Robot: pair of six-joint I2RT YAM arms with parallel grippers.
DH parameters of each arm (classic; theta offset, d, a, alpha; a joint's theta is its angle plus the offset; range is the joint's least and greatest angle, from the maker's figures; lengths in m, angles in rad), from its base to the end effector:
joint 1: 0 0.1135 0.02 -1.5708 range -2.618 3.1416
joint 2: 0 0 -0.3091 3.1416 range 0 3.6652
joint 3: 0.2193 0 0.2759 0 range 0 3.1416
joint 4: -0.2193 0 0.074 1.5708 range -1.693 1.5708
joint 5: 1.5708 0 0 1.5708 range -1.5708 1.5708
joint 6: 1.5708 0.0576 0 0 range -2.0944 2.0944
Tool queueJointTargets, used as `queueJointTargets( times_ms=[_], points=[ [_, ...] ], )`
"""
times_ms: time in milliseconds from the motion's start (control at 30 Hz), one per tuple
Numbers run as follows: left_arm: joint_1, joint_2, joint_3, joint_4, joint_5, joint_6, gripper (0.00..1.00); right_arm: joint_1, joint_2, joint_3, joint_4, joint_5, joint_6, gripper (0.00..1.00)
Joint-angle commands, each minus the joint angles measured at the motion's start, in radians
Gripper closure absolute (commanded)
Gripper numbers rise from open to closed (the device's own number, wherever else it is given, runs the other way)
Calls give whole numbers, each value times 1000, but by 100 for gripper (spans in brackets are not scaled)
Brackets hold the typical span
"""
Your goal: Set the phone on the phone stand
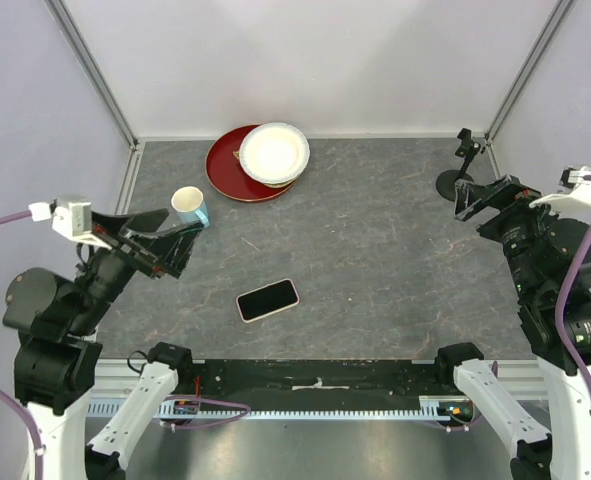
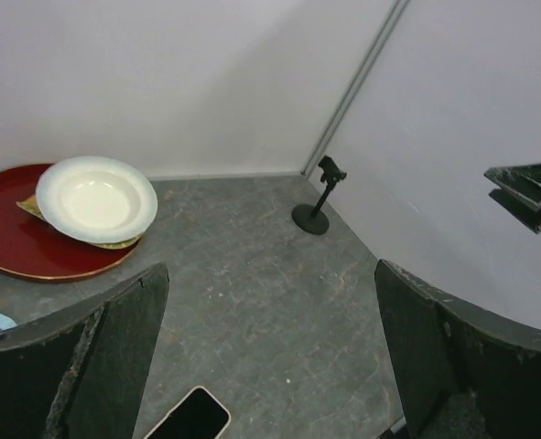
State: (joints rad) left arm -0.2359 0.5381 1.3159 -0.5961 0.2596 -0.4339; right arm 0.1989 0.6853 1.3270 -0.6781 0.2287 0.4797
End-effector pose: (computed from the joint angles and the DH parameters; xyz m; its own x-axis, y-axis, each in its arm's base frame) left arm 0.0275 -0.0218 0.5271 -0.0387 -0.4086 -0.9119 0.5016 0.7813 -0.3714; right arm 0.0913 0.0051 0.5137 -0.0180 0.4549 -0.8903 0.0428 0.8900 0.4539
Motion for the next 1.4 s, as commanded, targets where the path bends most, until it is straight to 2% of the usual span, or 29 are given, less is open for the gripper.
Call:
queueJointTargets(
  times_ms=[0,167,233,300,433,467,533,700,833,900,933,967,1000,1067,1100,1200,1267,1367],
  points=[
    [6,89,-38,1,168,-25,0,-6,39,-8,-20,15,10,2],
    [6,192,-125,-8,337,-45,1,-4,49,-74,28,-70,-27,2],
    [4,218,-159,-8,369,-45,1,-4,66,-101,74,-214,-50,2],
    [6,243,-217,-8,392,-49,1,-4,89,-135,104,-291,-58,2],
    [3,258,-363,13,431,-69,2,-1,212,-183,117,-364,-30,2],
    [1,260,-392,33,452,-78,2,2,236,-201,123,-429,-33,2],
    [-11,258,-469,53,467,-86,6,54,308,-224,159,-483,-46,2],
    [-39,257,-564,91,455,-95,8,322,437,-235,179,-235,-42,2],
    [-66,267,-604,111,448,-100,8,353,578,-219,239,-235,-94,2],
    [-80,275,-612,116,441,-94,8,350,617,-181,227,-172,-140,2],
    [-86,279,-618,116,440,-89,8,344,650,-163,219,-57,-173,2],
    [-91,286,-621,116,438,-77,8,330,664,-125,212,-16,-184,2],
    [-98,289,-623,111,435,-71,8,267,687,-108,210,4,-193,2],
    [-106,289,-630,108,429,-60,8,151,720,-53,218,-87,-182,2],
    [-118,289,-632,110,425,-57,6,37,738,-29,221,-116,-167,2],
    [-144,287,-641,125,411,-54,5,-97,856,96,218,-82,-174,2],
    [-151,286,-647,140,420,-52,5,-142,919,205,210,-45,-190,2],
    [-152,277,-650,147,429,-48,5,-231,1052,339,190,-77,-191,2]
  ],
)
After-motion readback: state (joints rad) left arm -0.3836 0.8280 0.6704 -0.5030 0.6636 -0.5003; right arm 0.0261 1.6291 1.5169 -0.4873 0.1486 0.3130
